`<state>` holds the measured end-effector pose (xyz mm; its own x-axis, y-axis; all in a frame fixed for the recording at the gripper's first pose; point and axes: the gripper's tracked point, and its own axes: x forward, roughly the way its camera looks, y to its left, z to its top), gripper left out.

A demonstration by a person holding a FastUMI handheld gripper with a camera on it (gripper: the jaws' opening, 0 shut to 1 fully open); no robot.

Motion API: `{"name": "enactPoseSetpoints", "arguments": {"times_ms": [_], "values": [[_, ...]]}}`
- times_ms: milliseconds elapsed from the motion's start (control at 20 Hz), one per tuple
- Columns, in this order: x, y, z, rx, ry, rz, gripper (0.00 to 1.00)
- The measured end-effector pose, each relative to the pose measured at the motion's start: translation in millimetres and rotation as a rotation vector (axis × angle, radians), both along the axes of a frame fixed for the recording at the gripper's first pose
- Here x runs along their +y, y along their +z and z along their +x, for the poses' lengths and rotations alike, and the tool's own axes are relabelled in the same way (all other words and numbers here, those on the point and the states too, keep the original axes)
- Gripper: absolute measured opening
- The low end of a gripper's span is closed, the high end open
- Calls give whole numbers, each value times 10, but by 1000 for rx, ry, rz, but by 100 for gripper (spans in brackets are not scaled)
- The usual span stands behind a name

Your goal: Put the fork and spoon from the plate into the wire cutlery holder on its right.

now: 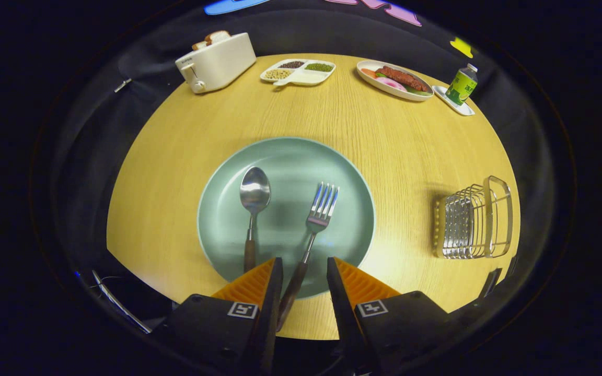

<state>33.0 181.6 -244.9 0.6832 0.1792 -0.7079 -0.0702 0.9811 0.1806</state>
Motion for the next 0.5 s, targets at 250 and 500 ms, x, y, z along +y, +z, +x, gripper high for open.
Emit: {"name": "enactPoseSetpoints", "arguments": {"times_ms": [250, 500], "values": [[-31, -213, 34, 97, -41, -34, 25], [90, -184, 142, 83, 13, -6, 9]]}}
